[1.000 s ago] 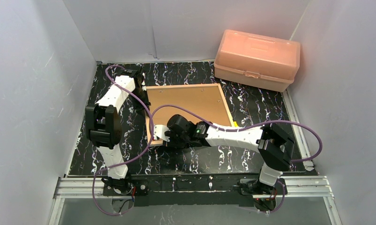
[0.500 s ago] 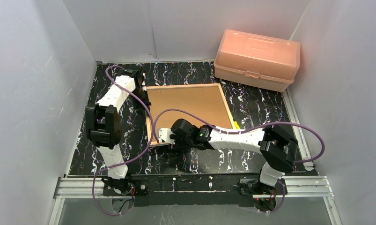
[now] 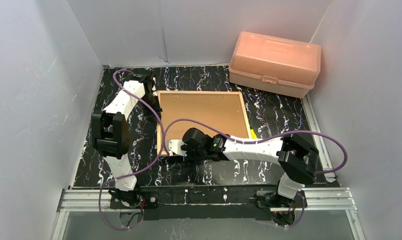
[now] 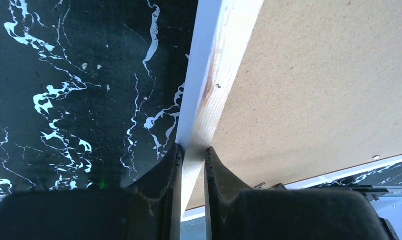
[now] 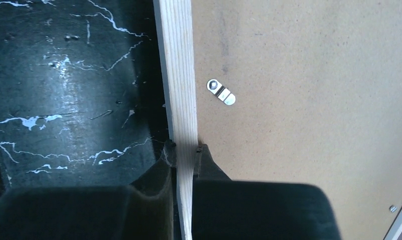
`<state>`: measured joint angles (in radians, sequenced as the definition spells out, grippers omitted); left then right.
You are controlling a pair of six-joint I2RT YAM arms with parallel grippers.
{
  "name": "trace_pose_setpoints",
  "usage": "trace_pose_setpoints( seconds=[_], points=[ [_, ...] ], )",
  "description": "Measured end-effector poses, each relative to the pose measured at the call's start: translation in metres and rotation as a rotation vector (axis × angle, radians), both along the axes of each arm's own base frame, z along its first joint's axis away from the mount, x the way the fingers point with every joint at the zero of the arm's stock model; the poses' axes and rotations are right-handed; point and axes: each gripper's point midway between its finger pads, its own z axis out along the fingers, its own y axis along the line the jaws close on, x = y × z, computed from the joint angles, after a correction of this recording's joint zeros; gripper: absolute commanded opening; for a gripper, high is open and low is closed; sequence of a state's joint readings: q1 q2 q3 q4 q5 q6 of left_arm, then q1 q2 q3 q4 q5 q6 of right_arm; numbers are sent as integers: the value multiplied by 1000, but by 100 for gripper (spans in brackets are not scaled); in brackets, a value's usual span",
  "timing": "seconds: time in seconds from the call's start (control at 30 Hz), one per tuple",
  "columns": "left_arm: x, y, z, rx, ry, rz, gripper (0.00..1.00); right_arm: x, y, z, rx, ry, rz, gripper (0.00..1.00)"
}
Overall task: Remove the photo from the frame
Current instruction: Turn over the photo frame at the center of the board.
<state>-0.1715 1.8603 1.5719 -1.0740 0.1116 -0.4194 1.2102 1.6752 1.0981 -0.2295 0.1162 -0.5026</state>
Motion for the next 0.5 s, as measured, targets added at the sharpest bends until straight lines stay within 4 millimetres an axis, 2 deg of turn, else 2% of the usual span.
trace_pose_setpoints(
  seconds=[0.3, 0.37, 0.5],
  points=[
    [-6, -4, 4, -54, 24, 21, 9, -9, -5, 7, 60, -13, 47, 1],
    [-8, -5, 5, -68, 29, 27, 18, -10, -7, 7, 68, -16, 57, 1],
    [-13, -3, 7, -114, 29, 62, 44, -12, -8, 7, 79, -22, 75, 1]
  ],
)
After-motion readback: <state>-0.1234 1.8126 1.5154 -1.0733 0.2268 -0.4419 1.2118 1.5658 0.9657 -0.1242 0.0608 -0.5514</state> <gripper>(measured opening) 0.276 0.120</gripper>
